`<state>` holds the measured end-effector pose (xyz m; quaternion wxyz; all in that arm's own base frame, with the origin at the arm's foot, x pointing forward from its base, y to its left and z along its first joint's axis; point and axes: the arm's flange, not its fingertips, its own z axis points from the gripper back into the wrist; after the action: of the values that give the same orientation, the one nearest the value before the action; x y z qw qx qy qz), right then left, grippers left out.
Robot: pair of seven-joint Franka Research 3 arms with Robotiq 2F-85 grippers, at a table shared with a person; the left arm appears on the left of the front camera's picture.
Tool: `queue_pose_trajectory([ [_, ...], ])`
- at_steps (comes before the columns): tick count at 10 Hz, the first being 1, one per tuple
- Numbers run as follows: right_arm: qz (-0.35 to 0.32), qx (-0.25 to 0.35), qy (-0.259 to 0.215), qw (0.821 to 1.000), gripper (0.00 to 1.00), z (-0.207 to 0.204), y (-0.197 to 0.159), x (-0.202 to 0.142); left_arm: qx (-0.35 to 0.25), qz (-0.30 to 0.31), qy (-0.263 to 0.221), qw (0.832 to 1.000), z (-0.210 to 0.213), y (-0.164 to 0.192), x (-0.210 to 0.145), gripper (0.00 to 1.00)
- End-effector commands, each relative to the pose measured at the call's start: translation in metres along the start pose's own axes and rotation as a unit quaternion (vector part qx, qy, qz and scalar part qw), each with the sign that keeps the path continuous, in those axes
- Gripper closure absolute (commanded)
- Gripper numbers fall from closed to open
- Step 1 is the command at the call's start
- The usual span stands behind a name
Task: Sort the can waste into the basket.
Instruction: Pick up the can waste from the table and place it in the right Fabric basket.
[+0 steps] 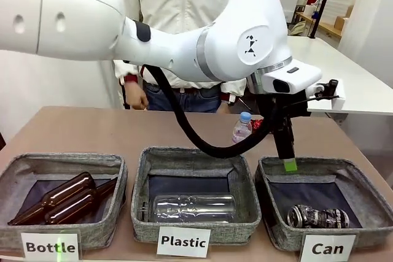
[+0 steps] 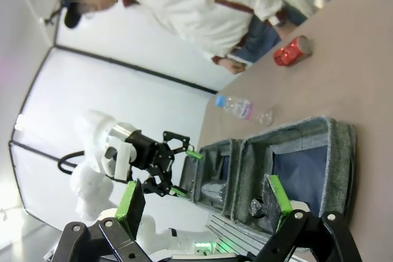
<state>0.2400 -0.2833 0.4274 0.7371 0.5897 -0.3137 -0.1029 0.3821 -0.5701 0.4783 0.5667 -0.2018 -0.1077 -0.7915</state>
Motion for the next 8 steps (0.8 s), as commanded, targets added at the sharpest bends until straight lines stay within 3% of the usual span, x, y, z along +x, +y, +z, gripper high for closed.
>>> queue_pose_trajectory([
  [1, 0.031, -0.013, -0.001, 0.999, 0.0, -0.006, 0.013, -0.01, -0.018, 0.011, -0.02, 1.0, 0.024, -0.022, -0.028, 0.0],
  [3, 0.059, 0.012, 0.038, 0.997, 0.0, -0.038, 0.047, -0.015, -0.074, 0.063, -0.04, 0.994, 0.097, -0.043, -0.1, 0.0],
  [4, 0.06, 0.024, 0.08, 0.995, 0.0, -0.063, 0.059, -0.021, -0.085, 0.092, -0.066, 0.99, 0.133, -0.054, -0.144, 0.0],
  [5, 0.076, 0.005, 0.112, 0.991, 0.0, -0.092, 0.068, -0.03, -0.056, 0.145, -0.101, 0.983, 0.166, -0.063, -0.19, 0.0],
  [6, 0.076, -0.015, 0.14, 0.987, 0.0, -0.124, 0.073, -0.04, -0.055, 0.206, -0.16, 0.964, 0.197, -0.071, -0.248, 0.0],
  [7, 0.066, -0.021, 0.16, 0.985, 0.0, -0.15, 0.073, -0.048, -0.066, 0.279, -0.242, 0.927, 0.219, -0.077, -0.305, 0.0],
  [8, 0.028, 0.004, 0.182, 0.983, 0.0, -0.169, 0.073, -0.053, -0.12, 0.33, -0.33, 0.876, 0.229, -0.087, -0.364, 0.0],
])
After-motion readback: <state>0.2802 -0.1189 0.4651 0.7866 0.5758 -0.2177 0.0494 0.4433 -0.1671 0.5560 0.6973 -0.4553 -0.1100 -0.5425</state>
